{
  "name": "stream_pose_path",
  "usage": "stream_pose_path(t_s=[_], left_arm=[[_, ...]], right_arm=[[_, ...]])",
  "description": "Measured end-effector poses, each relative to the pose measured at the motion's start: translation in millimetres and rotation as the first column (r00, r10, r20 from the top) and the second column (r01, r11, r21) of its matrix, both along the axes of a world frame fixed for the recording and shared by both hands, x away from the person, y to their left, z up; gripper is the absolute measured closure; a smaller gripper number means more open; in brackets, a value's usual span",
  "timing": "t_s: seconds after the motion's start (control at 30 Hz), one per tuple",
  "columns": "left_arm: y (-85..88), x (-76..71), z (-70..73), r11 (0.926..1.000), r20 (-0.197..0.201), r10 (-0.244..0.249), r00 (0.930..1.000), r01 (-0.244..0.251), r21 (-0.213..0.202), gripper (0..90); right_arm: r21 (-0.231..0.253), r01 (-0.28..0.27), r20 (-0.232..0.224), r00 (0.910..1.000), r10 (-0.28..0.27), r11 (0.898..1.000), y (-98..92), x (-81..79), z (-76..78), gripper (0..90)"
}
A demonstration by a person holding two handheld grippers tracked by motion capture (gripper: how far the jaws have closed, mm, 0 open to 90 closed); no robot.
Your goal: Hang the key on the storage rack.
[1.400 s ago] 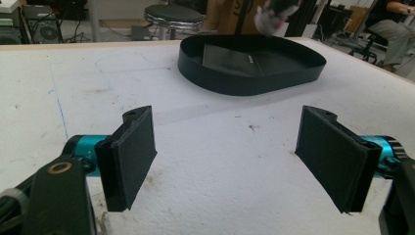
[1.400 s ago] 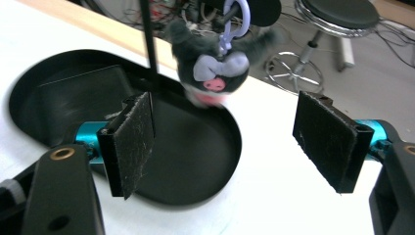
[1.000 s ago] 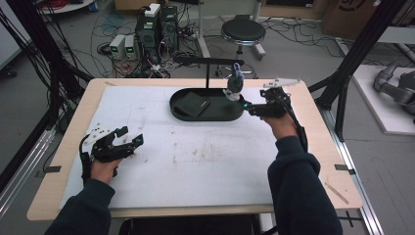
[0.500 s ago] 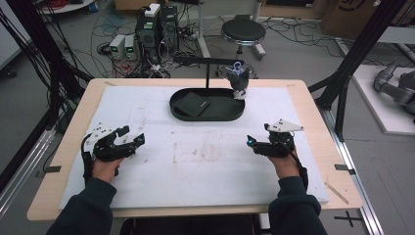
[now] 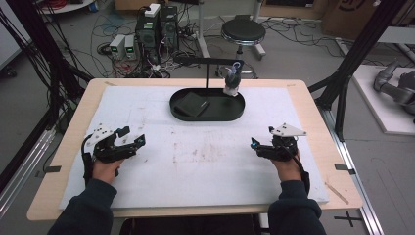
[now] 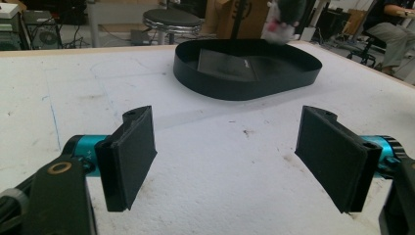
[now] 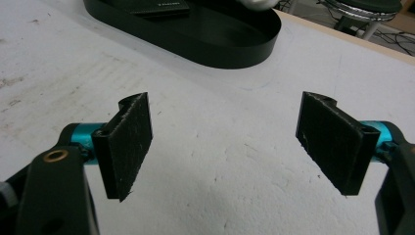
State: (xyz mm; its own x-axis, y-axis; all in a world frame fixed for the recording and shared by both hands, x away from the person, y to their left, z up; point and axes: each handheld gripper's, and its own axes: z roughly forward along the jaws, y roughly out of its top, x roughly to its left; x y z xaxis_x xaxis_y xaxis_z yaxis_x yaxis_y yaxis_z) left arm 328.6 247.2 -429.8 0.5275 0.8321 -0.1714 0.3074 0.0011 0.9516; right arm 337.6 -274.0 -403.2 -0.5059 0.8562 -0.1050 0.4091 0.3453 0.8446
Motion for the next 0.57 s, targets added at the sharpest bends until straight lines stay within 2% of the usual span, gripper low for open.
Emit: stream_pose_path(t_s=[0.27,0.57], left_arm=[[-0.6,0.0,0.1,1.0000,0.002,-0.003,1.0000,0.003,0.006,22.2],[-1.1,1.7,-0.2,1.0000,0.001,0.000,1.0000,0.000,0.008,22.3]], right_arm=[[-0.016,0.017,-0.005,0.9998,-0.017,1.000,-5.4,-0.8,-3.2,21.7],[-0.010,0.022,-0.009,0.9997,-0.022,1.000,-8.9,-1.1,-5.1,21.7]])
